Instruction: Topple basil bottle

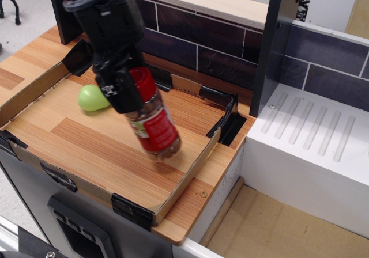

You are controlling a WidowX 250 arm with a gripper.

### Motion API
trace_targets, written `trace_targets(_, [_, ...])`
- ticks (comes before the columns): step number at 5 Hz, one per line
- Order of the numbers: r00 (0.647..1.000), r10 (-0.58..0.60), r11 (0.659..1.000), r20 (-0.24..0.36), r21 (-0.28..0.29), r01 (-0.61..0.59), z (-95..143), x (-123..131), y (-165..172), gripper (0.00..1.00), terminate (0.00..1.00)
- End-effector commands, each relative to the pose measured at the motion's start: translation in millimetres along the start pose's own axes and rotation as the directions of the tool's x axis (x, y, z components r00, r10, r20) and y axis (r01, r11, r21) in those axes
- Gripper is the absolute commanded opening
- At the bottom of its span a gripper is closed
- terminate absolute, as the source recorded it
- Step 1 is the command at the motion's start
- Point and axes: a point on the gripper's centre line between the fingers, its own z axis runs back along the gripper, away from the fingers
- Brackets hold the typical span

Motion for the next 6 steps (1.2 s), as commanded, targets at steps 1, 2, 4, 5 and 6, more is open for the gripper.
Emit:
trace_targets(1, [0.999,0.003,1.0,0.034,-0.001,-0.003,-11.9,2.1,19.9,0.0,0.0])
trace_targets(2, [1.0,0.016,1.0,0.015,0.001,-0.016,-18.7,-5.1,18.0,0.0,0.0])
trace_targets(4, [0.999,0.005,1.0,-0.046,0.013,-0.005,-10.8,-30.5,15.3,0.0,0.0])
trace_targets(5, [0.996,0.001,1.0,-0.088,0.021,0.001,-11.7,-47.4,13.2,0.0,0.0])
trace_targets(6, [0.989,0.029,0.998,-0.146,0.054,-0.022,-20.6,-58.7,10.8,0.0,0.0])
